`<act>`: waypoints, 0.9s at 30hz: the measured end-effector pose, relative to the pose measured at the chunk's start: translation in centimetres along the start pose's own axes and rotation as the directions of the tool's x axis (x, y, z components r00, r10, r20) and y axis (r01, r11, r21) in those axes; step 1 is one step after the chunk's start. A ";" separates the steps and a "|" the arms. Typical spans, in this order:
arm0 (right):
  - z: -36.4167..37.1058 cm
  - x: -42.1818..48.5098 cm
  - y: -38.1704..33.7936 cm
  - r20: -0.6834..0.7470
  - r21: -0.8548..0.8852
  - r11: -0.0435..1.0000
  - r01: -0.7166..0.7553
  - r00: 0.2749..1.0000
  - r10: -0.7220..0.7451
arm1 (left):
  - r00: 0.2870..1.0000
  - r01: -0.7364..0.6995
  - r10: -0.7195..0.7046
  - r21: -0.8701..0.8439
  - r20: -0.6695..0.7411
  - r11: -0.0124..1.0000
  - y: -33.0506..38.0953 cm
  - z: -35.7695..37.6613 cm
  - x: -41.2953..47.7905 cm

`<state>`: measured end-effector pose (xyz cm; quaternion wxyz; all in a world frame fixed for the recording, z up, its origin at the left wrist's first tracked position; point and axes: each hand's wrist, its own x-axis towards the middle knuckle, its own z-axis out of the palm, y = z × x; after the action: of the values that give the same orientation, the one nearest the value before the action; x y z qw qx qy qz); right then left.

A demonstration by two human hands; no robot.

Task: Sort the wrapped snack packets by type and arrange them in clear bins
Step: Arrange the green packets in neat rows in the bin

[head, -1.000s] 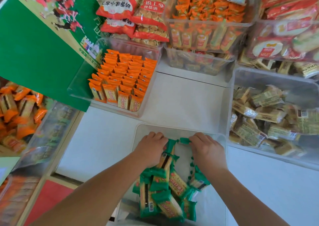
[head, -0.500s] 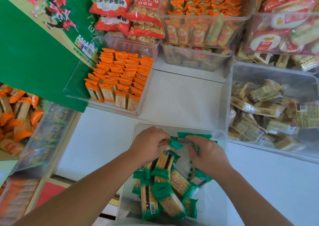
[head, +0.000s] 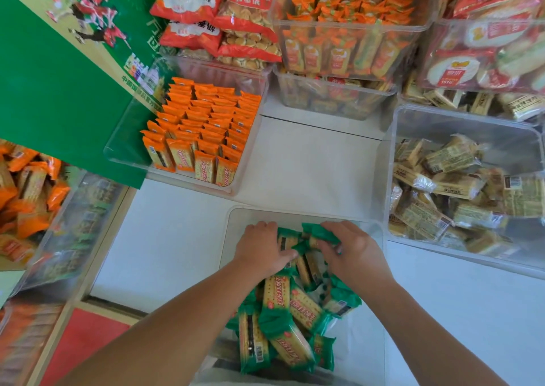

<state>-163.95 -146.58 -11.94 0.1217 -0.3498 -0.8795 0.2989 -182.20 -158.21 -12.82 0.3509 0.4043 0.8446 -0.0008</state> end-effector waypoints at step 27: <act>0.5 -0.4 0.0 -0.050 -0.137 0.990 0.040 0.998 -0.048 | 0.946 0.322 -0.262 -0.452 0.191 0.832 3.1 1.0 0.1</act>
<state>-163.88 -147.10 -12.36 0.1276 -0.3458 -0.9017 0.2259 -179.54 -156.30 -12.76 0.4859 0.1704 0.8474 0.1291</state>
